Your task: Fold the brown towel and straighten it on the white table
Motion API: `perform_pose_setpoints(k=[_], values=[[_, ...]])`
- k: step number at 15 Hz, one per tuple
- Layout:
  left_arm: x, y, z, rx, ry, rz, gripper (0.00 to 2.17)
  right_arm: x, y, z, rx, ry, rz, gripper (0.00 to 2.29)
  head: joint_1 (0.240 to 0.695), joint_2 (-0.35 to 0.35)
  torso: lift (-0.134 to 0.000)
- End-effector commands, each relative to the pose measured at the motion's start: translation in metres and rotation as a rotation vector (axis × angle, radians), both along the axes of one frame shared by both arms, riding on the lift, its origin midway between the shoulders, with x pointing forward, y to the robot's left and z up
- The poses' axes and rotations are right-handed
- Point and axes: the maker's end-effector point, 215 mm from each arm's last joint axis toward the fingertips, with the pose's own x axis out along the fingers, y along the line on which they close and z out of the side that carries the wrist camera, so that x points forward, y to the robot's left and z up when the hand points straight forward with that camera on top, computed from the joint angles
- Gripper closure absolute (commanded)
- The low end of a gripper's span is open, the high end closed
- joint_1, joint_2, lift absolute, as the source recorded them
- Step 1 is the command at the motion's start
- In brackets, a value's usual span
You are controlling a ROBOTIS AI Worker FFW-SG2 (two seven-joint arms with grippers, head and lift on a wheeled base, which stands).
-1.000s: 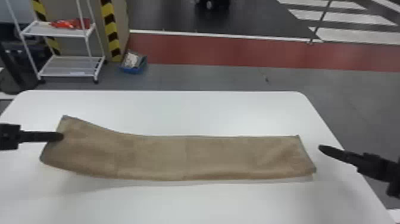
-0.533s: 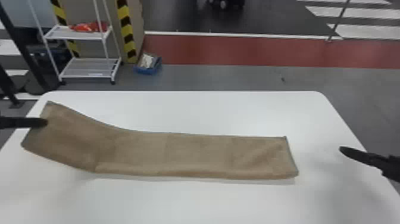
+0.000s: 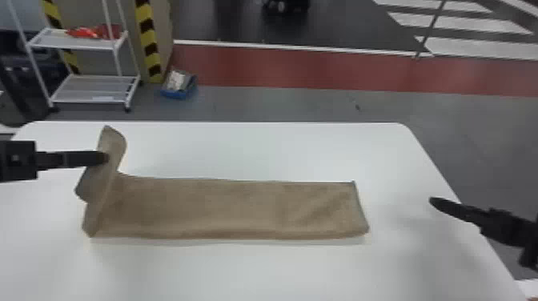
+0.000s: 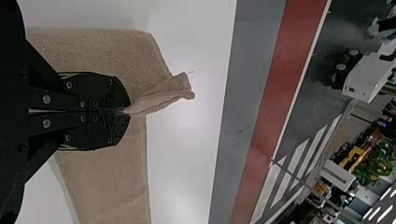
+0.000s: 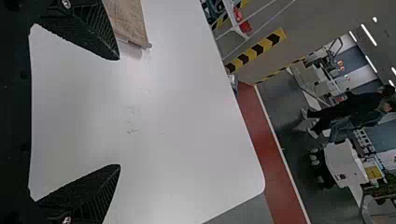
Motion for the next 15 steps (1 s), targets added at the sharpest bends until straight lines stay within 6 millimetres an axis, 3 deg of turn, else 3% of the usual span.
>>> perform_pose_setpoints(k=[1, 4, 8, 15], values=[[0.002, -0.059, 0.008, 0.003, -0.024, -0.078, 2.14, -0.004, -0.004, -0.001, 0.004, 0.002, -0.009, 0.05, 0.695, -0.194, -0.124], [0.005, -0.124, 0.024, -0.013, -0.064, -0.152, 2.14, -0.006, -0.006, 0.0, 0.004, -0.001, -0.008, 0.05, 0.695, -0.286, -0.124], [0.003, -0.157, 0.016, 0.068, -0.066, -0.202, 2.14, -0.008, -0.011, 0.005, 0.004, -0.008, -0.016, 0.05, 0.695, -0.35, -0.124], [-0.014, -0.202, -0.047, 0.209, 0.026, -0.264, 2.14, -0.009, -0.014, 0.007, 0.005, -0.012, -0.02, 0.05, 0.695, -0.35, -0.124]])
